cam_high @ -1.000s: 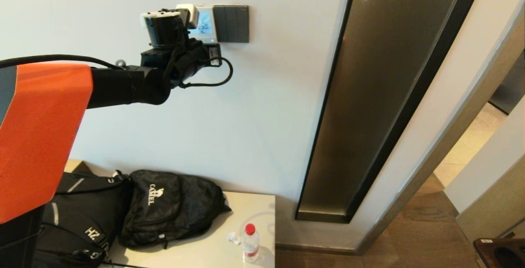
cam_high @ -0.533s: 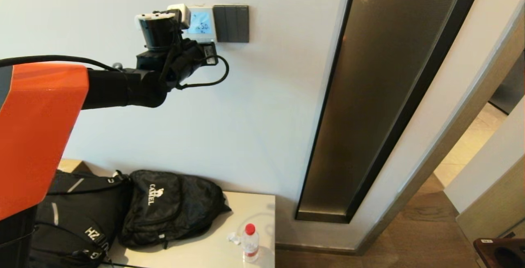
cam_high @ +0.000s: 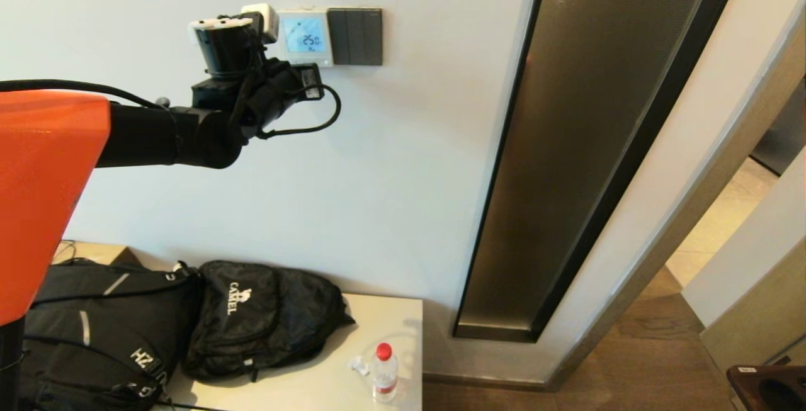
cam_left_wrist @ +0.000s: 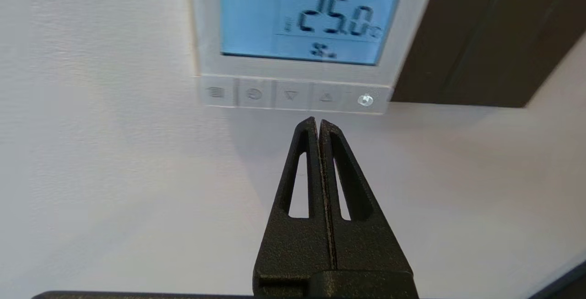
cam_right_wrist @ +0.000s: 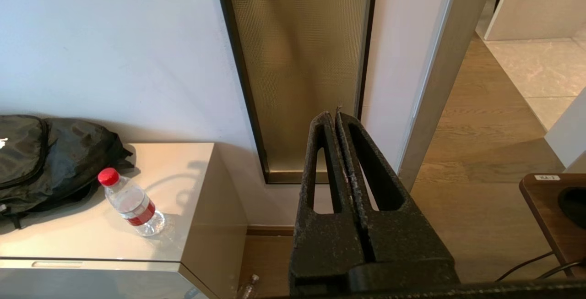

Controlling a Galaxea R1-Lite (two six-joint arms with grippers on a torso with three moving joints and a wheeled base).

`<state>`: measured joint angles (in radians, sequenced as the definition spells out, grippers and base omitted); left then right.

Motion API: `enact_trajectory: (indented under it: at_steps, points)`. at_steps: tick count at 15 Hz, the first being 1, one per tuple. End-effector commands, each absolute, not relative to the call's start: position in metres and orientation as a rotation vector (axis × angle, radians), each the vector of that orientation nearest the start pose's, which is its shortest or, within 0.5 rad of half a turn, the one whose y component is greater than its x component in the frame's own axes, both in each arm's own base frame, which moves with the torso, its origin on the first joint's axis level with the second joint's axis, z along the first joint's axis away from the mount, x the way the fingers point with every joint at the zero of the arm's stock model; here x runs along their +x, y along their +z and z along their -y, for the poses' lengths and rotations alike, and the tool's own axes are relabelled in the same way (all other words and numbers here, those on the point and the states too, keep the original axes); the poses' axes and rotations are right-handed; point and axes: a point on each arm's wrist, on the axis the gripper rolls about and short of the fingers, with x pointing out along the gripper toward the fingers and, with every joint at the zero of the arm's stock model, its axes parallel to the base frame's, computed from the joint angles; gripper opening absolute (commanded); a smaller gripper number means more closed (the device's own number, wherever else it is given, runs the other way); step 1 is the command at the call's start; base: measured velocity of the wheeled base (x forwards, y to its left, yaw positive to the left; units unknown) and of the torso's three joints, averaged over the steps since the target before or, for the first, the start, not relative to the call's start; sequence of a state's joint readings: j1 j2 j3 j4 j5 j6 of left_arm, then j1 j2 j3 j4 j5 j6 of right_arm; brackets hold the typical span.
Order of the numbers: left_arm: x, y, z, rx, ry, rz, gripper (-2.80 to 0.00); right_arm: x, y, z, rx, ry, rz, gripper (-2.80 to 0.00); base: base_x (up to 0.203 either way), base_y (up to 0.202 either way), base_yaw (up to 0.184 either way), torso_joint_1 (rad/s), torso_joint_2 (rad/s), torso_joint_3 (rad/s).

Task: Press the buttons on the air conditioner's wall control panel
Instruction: Press the temperature increase button

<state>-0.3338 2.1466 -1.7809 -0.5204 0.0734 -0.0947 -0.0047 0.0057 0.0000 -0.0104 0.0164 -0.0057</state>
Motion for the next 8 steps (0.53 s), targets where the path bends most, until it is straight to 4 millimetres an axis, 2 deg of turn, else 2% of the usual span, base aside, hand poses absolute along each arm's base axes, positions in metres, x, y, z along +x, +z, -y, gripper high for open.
enact_trajectory:
  at_steps: [1, 8]
  points:
    - [0.4304, 0.2789, 0.1478, -0.128, -0.269, 0.153, -2.80, -0.0223, 0.0767, -0.0005, -0.006, 0.012, 0.005, -2.80, 0.000, 0.000, 0.000, 0.000, 0.00, 0.000]
    - [0.4384, 0.2759, 0.1507, -0.128, -0.273, 0.153, -2.80, -0.0223, 0.0767, -0.0005, -0.006, 0.012, 0.005, -2.80, 0.000, 0.000, 0.000, 0.000, 0.00, 0.000]
